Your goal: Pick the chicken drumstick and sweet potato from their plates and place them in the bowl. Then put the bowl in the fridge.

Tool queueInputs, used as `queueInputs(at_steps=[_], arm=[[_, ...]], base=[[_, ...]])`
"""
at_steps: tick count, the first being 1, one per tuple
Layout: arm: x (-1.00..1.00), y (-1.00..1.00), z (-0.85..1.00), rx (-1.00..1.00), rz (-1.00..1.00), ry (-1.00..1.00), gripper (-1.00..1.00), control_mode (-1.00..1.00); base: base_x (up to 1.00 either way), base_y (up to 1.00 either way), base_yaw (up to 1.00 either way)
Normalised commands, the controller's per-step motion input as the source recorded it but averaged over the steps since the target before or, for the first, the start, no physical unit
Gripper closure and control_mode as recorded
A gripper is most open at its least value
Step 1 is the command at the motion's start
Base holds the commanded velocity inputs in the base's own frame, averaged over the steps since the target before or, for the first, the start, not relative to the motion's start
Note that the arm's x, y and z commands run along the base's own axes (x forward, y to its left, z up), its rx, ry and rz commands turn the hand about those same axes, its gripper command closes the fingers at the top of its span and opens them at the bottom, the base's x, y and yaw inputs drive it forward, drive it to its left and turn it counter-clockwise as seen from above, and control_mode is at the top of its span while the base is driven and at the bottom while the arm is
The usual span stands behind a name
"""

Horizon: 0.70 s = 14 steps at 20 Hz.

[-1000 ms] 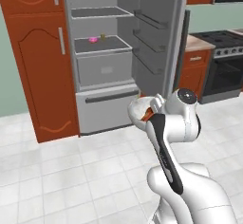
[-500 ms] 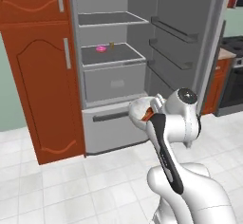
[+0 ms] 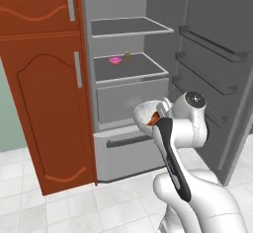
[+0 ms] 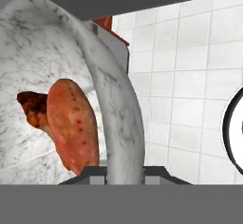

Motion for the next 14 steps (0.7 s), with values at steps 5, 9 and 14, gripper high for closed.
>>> queueInputs(at_steps=[5,9,14], arm=[[0.0,0.0,0.0,0.0,0.0,0.0,1.0,1.0],[0.0,0.0,0.0,0.0,0.0,0.0,1.0,1.0],[0.0,0.0,0.0,0.0,0.0,0.0,1.0,1.0]], base=[[0.73,0.0,0.04],[0.61,-0.12,0.0],[0.45,-0.2,0.0]])
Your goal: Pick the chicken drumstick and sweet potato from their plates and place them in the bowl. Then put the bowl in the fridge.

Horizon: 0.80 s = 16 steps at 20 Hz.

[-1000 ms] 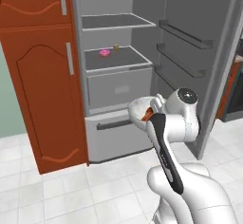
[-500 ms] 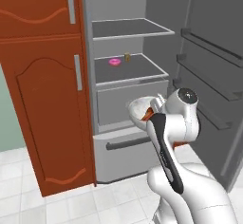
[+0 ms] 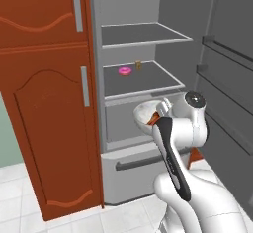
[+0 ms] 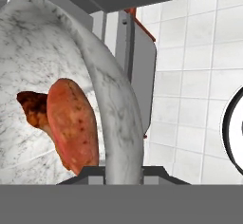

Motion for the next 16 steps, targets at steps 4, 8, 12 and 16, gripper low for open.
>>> queueInputs(at_steps=[4,8,12,16], arm=[[0.0,0.0,0.0,0.0,0.0,0.0,1.0,1.0],[0.0,0.0,0.0,0.0,0.0,0.0,1.0,1.0],[0.0,0.0,0.0,0.0,0.0,0.0,1.0,1.0],[0.0,0.0,0.0,0.0,0.0,0.0,1.0,1.0]], base=[[0.4,-0.19,0.0],[0.34,-0.19,0.01],[0.42,-0.16,0.01],[0.39,-0.15,0.01]])
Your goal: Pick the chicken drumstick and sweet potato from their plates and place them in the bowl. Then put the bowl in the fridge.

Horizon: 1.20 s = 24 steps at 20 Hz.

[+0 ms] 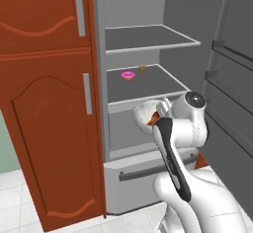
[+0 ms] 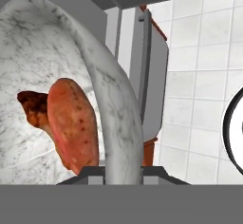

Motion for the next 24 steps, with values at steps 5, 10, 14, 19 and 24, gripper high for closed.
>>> queueInputs(at_steps=[5,10,14,19,24], arm=[[0.0,0.0,0.0,0.0,0.0,0.0,1.0,1.0],[0.0,0.0,0.0,0.0,0.0,0.0,1.0,1.0],[0.0,0.0,0.0,0.0,0.0,0.0,1.0,1.0],[0.0,0.0,0.0,0.0,0.0,0.0,1.0,1.0],[0.0,0.0,0.0,0.0,0.0,0.0,1.0,1.0]], base=[[0.44,-0.11,0.0],[0.36,-0.08,0.0],[0.36,-0.04,0.0],[0.11,0.0,0.01],[0.0,0.0,0.0]])
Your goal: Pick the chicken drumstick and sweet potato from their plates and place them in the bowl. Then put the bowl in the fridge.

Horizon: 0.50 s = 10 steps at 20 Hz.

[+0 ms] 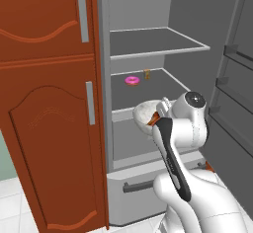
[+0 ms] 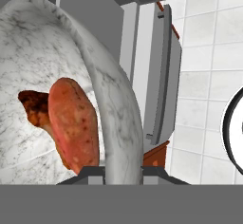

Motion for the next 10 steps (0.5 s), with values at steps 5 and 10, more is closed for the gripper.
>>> queueInputs(at_steps=[5,10], arm=[[0.0,0.0,0.0,0.0,0.0,0.0,1.0,1.0],[0.0,0.0,0.0,0.0,0.0,0.0,1.0,-1.0]], base=[[0.0,0.0,0.0],[0.0,0.0,0.0]])
